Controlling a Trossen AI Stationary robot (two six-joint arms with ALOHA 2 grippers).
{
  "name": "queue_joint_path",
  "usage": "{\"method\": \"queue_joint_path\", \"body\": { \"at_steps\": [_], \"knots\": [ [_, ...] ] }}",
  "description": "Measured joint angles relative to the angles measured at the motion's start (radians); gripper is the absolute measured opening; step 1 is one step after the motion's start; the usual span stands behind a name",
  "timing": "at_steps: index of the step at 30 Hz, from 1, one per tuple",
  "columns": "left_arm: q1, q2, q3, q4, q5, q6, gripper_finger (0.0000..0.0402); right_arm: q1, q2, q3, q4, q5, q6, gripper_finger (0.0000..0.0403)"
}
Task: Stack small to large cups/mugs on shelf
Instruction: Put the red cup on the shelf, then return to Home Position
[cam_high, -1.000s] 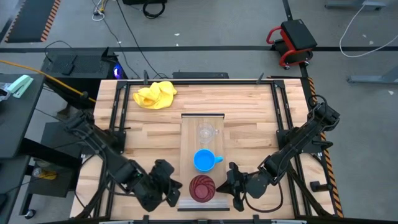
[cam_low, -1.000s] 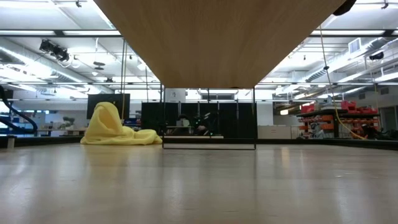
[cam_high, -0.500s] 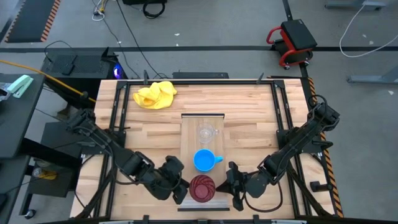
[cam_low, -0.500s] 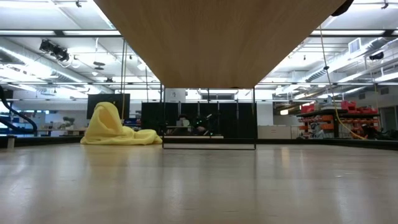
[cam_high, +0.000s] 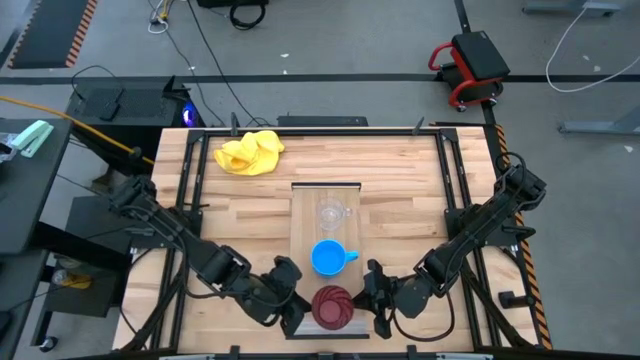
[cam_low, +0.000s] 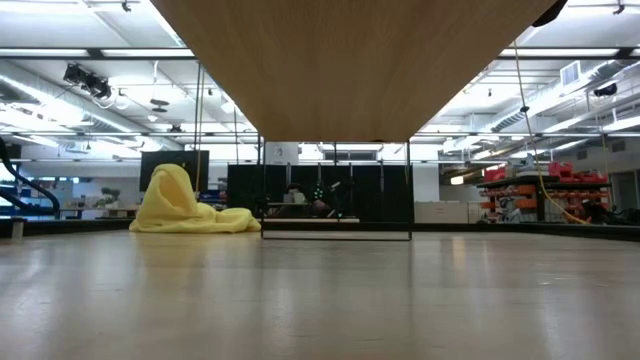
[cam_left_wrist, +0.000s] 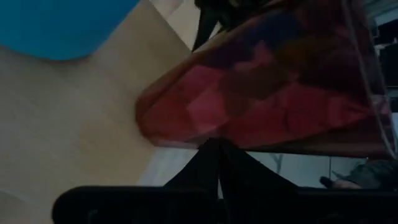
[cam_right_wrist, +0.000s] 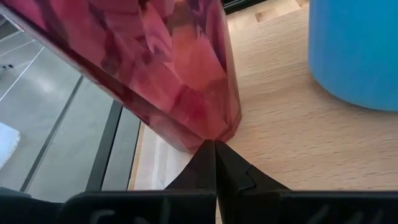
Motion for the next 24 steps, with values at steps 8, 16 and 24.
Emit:
{"method": "queue_joint_path", "body": {
  "at_steps": [8, 16, 24],
  "knots": [
    [0.0, 0.003, 0.0, -0.011, 0.0, -0.004, 0.0018, 0.0, 0.0, 0.0, 0.0, 0.0, 0.007, 0.0],
    [-0.012, 0.003, 0.0, -0.075, -0.002, -0.001, 0.001, 0.001, -0.044, 0.0, -0.096, 0.005, 0.035, 0.0],
    [-0.042, -0.013, 0.0, -0.181, -0.009, -0.006, 0.0026, 0.041, -0.224, 0.0, -0.226, 0.101, 0.072, 0.0]
  ]
}}
